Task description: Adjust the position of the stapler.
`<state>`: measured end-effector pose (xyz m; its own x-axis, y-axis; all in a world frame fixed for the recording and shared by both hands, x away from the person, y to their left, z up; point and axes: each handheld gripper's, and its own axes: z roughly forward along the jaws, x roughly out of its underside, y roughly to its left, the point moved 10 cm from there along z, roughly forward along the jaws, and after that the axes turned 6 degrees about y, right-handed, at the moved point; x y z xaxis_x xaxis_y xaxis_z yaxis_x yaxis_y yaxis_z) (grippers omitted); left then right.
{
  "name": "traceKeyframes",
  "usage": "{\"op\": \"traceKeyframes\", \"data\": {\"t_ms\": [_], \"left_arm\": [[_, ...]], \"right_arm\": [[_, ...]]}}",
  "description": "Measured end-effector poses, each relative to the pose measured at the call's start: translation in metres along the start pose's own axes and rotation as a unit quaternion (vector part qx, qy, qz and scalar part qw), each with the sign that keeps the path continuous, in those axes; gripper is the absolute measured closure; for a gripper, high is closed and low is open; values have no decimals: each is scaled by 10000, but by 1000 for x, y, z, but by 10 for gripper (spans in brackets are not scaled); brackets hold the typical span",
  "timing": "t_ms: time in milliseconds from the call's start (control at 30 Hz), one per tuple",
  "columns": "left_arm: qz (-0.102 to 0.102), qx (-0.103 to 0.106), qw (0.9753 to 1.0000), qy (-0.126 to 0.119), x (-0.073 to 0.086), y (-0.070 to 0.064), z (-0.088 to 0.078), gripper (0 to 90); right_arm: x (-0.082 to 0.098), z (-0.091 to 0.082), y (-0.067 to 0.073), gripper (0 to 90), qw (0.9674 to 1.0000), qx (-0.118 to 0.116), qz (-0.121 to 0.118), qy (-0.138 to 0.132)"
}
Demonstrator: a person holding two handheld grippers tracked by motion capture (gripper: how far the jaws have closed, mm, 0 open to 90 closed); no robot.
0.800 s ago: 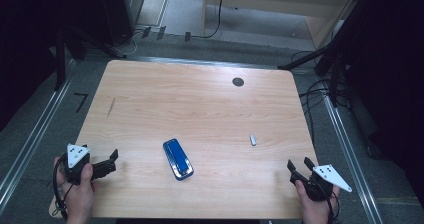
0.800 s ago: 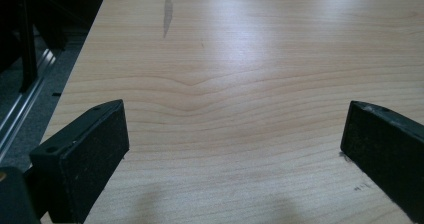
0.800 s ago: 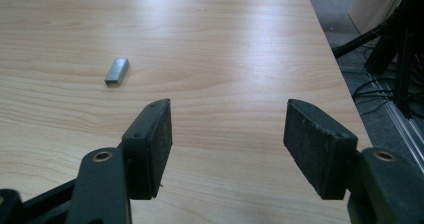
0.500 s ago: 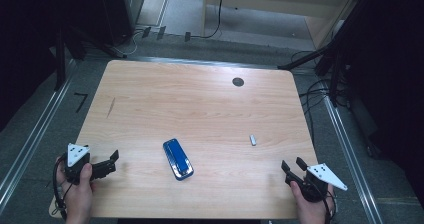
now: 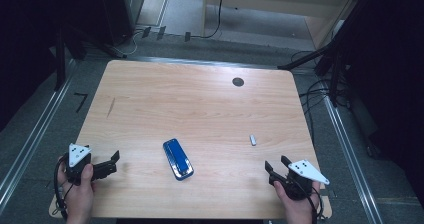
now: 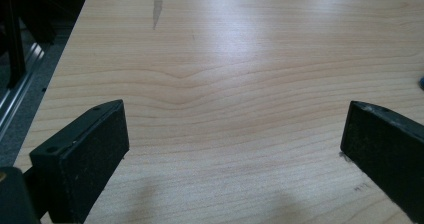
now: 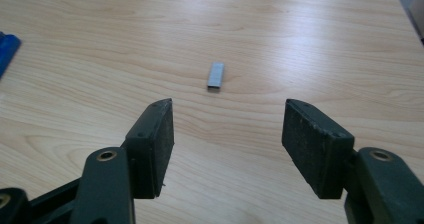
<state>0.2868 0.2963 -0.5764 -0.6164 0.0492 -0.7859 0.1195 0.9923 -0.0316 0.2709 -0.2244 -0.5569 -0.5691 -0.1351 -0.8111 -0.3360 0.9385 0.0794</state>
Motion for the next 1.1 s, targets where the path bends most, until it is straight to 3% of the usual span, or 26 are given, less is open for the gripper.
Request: {"op": "traceKeyframes", "data": {"t_ms": [267,667,1100], "left_arm": [[56,-13,10000,19,0,-1,0,0],[152,-12,9999,67,1,-4,1,0],[130,16,9999,64,1,-3,1,0]], "right_arm": [[-6,3,15,397,9998,-91,155,130],[-19,21,56,460,9991,-164,-137,359],[-33,34,88,458,9987,-318,-246,322]]}}
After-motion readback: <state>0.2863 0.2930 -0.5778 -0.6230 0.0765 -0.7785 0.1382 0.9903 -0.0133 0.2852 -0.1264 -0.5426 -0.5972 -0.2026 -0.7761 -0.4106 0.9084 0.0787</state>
